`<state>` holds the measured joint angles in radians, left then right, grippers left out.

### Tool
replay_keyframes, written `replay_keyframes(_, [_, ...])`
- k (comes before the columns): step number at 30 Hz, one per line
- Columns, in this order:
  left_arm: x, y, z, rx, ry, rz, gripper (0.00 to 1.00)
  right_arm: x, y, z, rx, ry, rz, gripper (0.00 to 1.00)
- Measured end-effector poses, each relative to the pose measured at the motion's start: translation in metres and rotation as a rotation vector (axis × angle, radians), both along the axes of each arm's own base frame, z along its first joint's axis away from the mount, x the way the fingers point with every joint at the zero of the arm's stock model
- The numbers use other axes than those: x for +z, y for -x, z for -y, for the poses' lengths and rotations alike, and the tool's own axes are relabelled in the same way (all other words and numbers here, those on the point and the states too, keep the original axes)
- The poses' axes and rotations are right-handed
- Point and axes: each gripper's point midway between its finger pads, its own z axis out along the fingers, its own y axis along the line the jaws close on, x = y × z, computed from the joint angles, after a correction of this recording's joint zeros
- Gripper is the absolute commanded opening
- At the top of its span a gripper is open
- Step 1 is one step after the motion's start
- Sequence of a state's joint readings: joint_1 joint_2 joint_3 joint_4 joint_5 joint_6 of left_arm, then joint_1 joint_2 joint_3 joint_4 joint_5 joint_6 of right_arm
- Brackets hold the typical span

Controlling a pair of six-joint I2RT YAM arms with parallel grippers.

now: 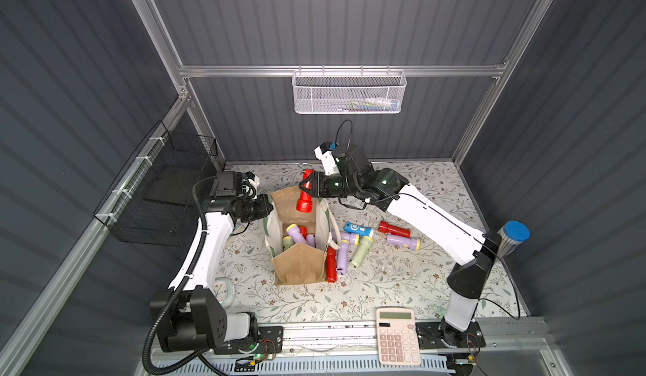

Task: Put the flashlights into the tote bags
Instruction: Pick up the flashlight from the center of the board, then place the flashlight in the canvas bag.

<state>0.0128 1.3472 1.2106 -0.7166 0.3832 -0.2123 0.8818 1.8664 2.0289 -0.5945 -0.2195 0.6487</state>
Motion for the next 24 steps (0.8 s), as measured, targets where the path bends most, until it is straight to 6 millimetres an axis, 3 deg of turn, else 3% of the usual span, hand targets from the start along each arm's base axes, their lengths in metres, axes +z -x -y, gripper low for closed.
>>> replay_keyframes(17, [0.000,-0.001,0.003,-0.010,0.043,-0.001,0.06,-0.120,0.040,-0.066,0.248,0.164,-0.159,0.21])
replay_keyframes(24, [0.000,-0.001,0.003,-0.010,0.050,-0.001,0.06,-0.170,0.050,-0.075,0.289,0.241,-0.231,0.21])
